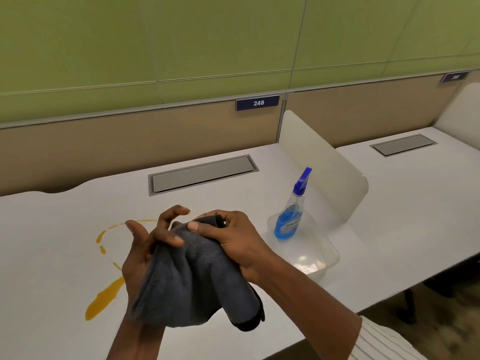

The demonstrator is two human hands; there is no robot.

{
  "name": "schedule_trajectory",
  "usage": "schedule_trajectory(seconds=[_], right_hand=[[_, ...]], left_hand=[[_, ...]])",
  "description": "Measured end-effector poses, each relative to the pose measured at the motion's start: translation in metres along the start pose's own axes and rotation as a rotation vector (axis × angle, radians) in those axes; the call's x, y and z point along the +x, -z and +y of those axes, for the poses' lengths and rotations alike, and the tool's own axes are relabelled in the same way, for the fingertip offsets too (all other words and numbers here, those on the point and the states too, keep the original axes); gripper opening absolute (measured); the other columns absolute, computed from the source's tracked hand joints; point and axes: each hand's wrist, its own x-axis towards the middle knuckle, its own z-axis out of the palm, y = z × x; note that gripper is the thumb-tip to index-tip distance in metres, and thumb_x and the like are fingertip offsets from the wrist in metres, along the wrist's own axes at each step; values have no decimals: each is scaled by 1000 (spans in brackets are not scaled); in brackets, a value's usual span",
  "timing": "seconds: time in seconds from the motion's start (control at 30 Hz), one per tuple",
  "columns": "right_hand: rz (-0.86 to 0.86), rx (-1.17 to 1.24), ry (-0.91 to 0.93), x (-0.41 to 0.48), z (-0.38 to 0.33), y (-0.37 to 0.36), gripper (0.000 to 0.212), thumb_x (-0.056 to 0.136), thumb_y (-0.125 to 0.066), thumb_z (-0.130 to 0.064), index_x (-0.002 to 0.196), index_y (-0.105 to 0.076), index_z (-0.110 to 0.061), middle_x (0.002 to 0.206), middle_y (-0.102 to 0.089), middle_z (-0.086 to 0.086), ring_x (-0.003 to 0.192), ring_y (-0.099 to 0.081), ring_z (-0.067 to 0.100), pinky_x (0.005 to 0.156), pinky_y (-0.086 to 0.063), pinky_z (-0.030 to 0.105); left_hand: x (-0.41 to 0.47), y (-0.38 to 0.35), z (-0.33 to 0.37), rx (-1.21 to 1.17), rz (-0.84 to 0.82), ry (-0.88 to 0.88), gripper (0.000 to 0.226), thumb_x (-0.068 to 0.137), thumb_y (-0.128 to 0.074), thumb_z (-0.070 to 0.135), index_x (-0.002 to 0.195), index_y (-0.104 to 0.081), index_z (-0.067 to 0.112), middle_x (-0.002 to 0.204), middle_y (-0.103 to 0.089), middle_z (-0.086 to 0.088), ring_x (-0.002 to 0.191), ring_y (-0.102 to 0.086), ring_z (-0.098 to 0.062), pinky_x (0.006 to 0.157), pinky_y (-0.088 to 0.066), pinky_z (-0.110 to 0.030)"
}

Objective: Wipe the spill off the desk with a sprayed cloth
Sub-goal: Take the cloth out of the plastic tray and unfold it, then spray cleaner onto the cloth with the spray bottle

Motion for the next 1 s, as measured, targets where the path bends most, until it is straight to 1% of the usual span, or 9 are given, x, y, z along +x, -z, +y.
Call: schedule_trajectory(seconds=[0.07, 0.17, 0.27, 0.33, 0.53, 0.63, 0.7, 0.87, 1.0], right_hand=[[-2, -12, -71, 3, 8, 4, 23, 87, -84, -32, 104, -80, -16, 103, -80, 5, 99, -76, 21, 87, -65, 34], [-18, 8, -128, 5, 17, 10, 29, 84, -87, -30, 104, -80, -10, 103, -80, 11, 95, -77, 20, 82, -64, 28], [-56, -2, -157, 6, 26, 20, 29, 82, -88, -31, 103, -81, -12, 102, -81, 9, 100, -78, 25, 95, -63, 40], [-23, -28, -153, 8, 33, 26, 31, 79, -90, -33, 102, -81, -15, 100, -82, 4, 96, -78, 19, 93, -63, 36], [415, -193, -107, 27, 64, 68, 21, 85, -85, -31, 99, -74, -20, 94, -79, -2, 91, -76, 20, 84, -64, 34], [840, -242, -10, 36, 78, 105, 47, 81, -89, -34, 117, -61, -22, 112, -69, 0, 102, -68, 19, 94, -60, 42], [973, -295, 66, 45, 84, 133, 69, 77, -91, -34, 130, -50, -20, 128, -59, 5, 111, -63, 22, 98, -57, 45], [967, -461, 119, 81, 90, 190, 105, 71, -93, -46, 151, -29, -22, 150, -48, 8, 134, -52, 28, 105, -52, 54], [854, -444, 115, 104, 88, 209, 100, 73, -89, -52, 150, -33, -20, 142, -59, 11, 127, -58, 31, 109, -49, 55]], left_hand=[[3, 2, -9, -234, -122, 65, 89, 106, -38, 68, 74, -69, -10, 105, -68, -26, 109, -69, -45, 109, -53, -53], [1, 2, -20, -101, 84, 12, 88, 94, -57, 74, 42, -53, 3, 79, -62, -19, 92, -68, -36, 100, -58, -49], [3, -2, -25, -43, 144, -31, 88, 94, -59, 70, 35, -45, 7, 56, -48, -16, 92, -57, -35, 114, -40, -48], [6, -3, -25, -73, 119, 0, 89, 99, -53, 68, 34, -42, 8, 45, -32, -12, 79, -48, -32, 107, -37, -44], [12, 4, -34, -72, 197, 21, 89, 104, -40, 71, 35, -41, 15, 40, -35, -3, 67, -41, -23, 89, -38, -37], [16, 7, -36, -80, 211, 9, 89, 104, -36, 73, 35, -39, 16, 41, -34, -2, 67, -42, -23, 87, -37, -37], [19, 7, -36, -78, 199, -1, 90, 105, -33, 73, 35, -40, 16, 41, -36, -2, 67, -43, -23, 86, -37, -37], [24, 11, -38, -93, 139, 4, 92, 107, -28, 69, 35, -44, 14, 42, -41, -3, 67, -46, -22, 87, -40, -37], [28, 12, -36, -126, 73, 6, 93, 110, -24, 64, 36, -46, 13, 43, -43, -3, 68, -46, -23, 87, -40, -37]])
